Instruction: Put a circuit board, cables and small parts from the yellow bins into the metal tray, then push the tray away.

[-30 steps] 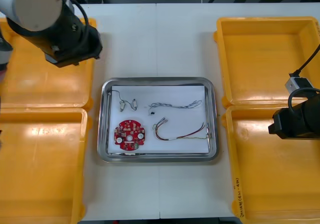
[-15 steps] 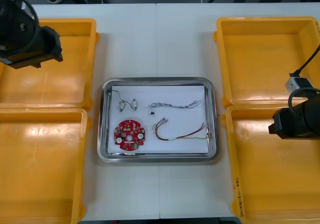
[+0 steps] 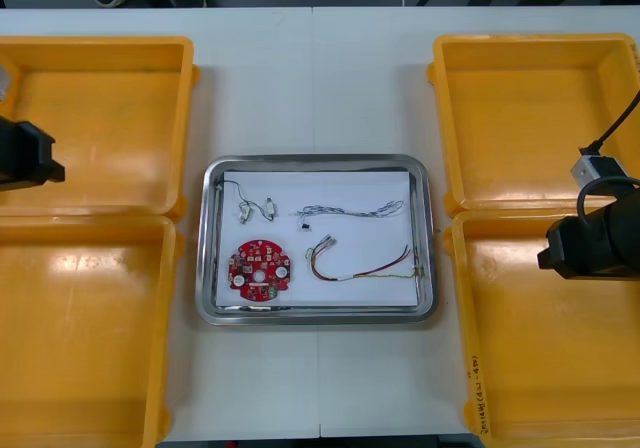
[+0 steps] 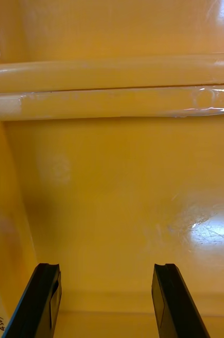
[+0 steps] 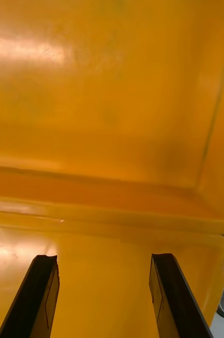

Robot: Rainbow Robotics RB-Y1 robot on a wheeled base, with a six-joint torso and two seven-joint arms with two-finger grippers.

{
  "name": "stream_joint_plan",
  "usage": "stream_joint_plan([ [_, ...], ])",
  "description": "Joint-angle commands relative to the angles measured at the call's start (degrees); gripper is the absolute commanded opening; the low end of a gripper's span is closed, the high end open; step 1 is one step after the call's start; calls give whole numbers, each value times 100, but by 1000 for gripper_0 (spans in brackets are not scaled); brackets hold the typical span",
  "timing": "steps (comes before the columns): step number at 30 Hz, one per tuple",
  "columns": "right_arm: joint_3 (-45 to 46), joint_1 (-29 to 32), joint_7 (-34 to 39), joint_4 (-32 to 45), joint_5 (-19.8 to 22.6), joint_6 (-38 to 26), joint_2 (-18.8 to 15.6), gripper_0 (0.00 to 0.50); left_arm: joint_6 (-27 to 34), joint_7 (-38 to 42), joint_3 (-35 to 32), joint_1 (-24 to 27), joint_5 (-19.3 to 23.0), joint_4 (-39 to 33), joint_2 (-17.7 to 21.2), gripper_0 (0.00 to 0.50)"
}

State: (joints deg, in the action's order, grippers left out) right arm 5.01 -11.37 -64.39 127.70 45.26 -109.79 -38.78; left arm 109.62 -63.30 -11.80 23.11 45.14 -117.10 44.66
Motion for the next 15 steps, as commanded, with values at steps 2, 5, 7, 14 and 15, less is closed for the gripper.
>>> stream_joint_plan([
  [2,106,38,129,9,115,-21,-323,500,38,-1000,-753,-764,91,-533,244,500],
  [5,106,3,94,9,150,-21,-323,500,38,-1167,-973,-1080,170,-674,244,500],
  [7,106,-32,50,9,168,-21,-323,500,38,-1185,-1052,-1247,240,-744,244,500],
  [14,106,-155,-741,26,247,-21,-315,500,38,-1194,-1272,-1713,451,-885,244,500],
  [15,106,-181,-961,26,264,-21,-288,500,38,-1203,-1307,-1792,487,-929,244,500],
])
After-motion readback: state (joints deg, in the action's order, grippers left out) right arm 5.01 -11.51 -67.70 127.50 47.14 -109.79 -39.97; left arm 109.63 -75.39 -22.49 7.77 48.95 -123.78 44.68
